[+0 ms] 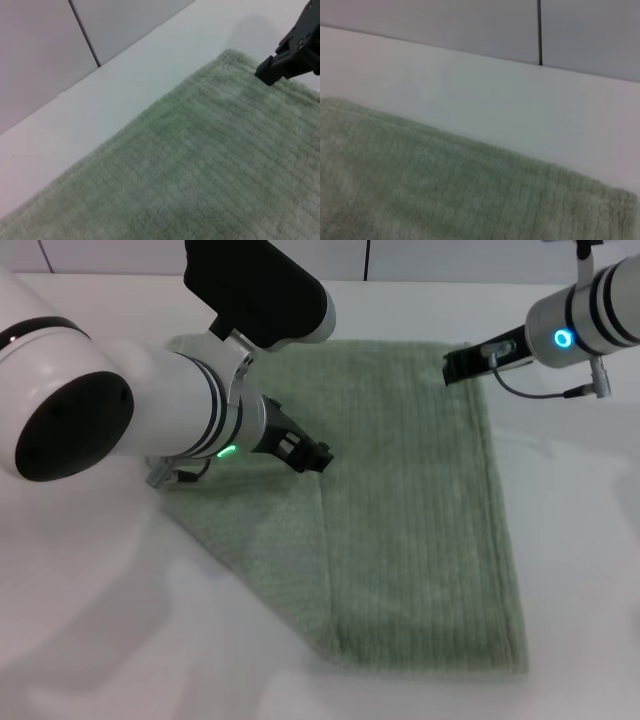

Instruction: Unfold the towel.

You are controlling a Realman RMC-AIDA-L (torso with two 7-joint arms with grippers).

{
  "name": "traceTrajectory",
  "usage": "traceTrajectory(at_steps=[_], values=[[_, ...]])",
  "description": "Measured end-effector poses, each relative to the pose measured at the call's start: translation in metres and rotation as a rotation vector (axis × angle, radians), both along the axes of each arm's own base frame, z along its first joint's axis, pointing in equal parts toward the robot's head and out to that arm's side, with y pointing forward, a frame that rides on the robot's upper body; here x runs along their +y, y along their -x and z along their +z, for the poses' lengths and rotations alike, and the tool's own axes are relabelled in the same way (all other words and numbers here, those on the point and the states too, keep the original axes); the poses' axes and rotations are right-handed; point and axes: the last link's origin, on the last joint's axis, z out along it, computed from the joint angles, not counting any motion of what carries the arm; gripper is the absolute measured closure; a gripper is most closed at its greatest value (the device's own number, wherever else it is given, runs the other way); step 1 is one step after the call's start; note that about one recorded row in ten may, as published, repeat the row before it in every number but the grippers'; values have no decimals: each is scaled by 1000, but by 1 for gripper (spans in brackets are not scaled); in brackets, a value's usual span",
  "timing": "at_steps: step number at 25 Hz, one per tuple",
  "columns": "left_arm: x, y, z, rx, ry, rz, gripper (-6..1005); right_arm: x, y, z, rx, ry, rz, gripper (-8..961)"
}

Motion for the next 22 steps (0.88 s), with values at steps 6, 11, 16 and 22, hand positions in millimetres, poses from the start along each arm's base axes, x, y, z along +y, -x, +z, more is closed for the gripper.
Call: traceTrajectory(at_steps=[6, 11, 16, 22], values=[[-1, -3, 1, -4, -1, -12, 239, 0, 0, 1, 3, -5, 2, 954], [0, 0, 2, -2, -6, -3, 239, 0, 0, 1, 2, -5, 3, 954], [1, 0, 2, -1, -6, -3, 239, 1, 1, 1, 1, -8, 10, 953], [1, -1, 2, -1, -6, -6, 239, 2, 2, 1, 1, -13, 19, 953]])
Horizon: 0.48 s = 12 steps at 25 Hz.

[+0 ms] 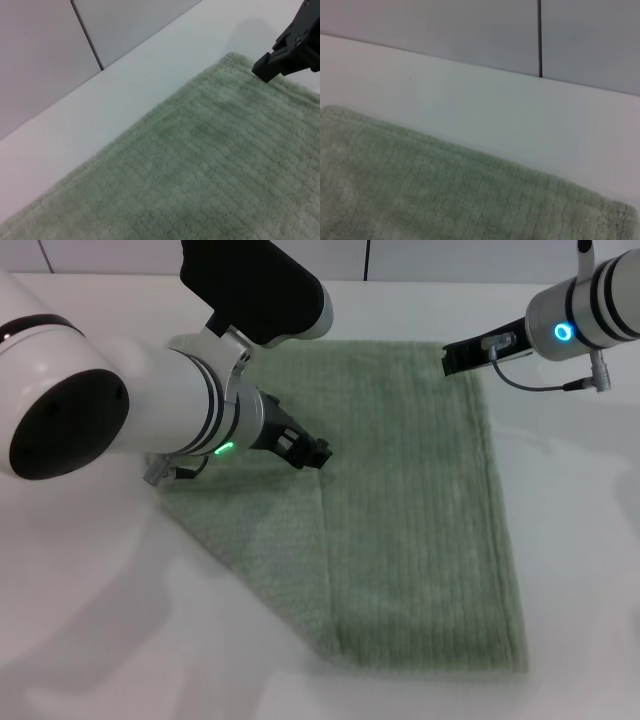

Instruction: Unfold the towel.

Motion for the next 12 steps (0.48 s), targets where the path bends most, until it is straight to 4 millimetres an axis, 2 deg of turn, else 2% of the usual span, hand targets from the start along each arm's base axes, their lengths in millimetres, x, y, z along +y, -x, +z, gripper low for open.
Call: traceTrajectory(at_steps=[12], values=[[0, -2, -2, 11, 11, -15, 240, -4, -4, -7, -10, 21, -7, 953]])
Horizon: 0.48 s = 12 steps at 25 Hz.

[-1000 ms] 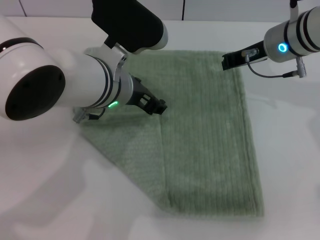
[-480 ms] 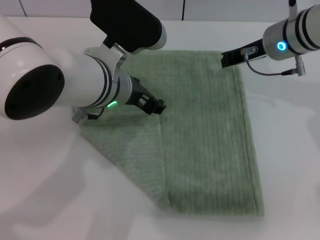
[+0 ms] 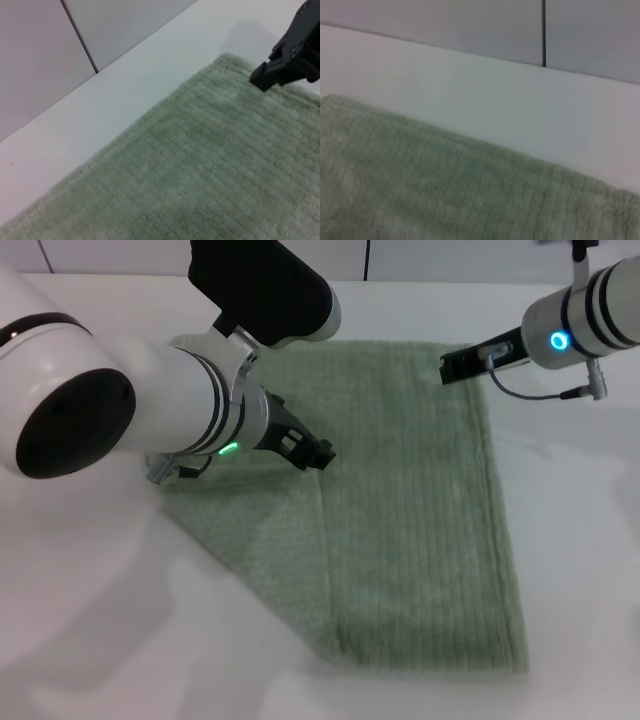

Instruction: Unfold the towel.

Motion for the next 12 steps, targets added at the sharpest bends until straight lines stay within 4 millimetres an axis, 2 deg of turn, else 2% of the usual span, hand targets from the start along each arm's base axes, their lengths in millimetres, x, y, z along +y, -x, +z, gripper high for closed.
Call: traceTrajectory(at_steps=[7, 12], values=[[0, 2, -1, 6, 3, 7, 240, -3, -1, -5, -7, 21, 6, 953], [-5, 10, -9, 45, 38, 21, 240, -2, 1, -4, -5, 20, 7, 953]])
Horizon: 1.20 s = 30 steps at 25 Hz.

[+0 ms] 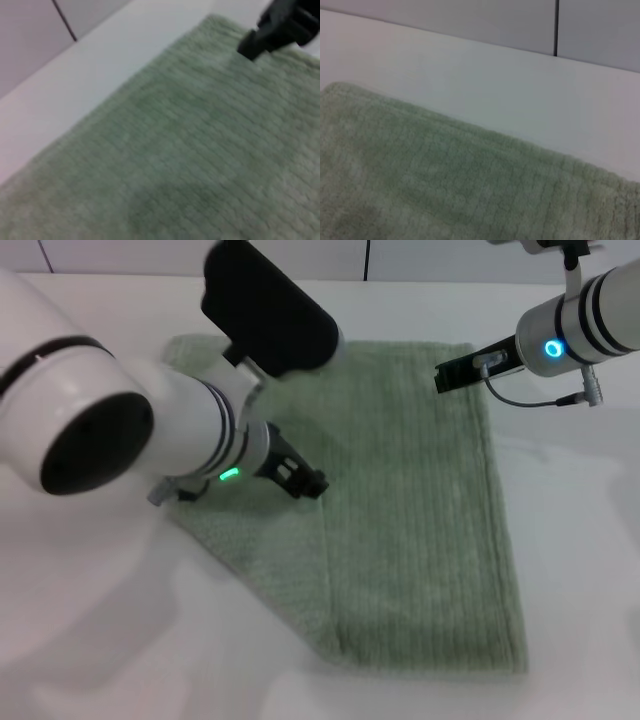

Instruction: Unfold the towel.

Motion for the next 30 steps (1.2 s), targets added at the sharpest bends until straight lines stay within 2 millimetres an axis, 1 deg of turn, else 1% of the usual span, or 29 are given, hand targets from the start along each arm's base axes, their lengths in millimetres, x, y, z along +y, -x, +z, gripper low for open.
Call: traceTrajectory(at_steps=[2, 4, 8, 10, 22, 30], values=[[0, 0, 0, 0, 0, 0, 240, 0, 0, 0, 1, 0, 0, 953], [-4, 4, -12, 27, 31, 5, 240, 0, 1, -1, 2, 2, 0, 953], [-4, 4, -14, 31, 34, 10, 240, -1, 1, -1, 3, 5, -1, 953], [-1, 5, -22, 41, 40, 4, 240, -1, 1, -1, 3, 6, -1, 953], [8, 8, -27, 64, 41, 18, 241, 0, 5, -1, 3, 12, 4, 953], [8, 6, -29, 55, 57, 34, 241, 0, 5, -1, 3, 12, 4, 953]])
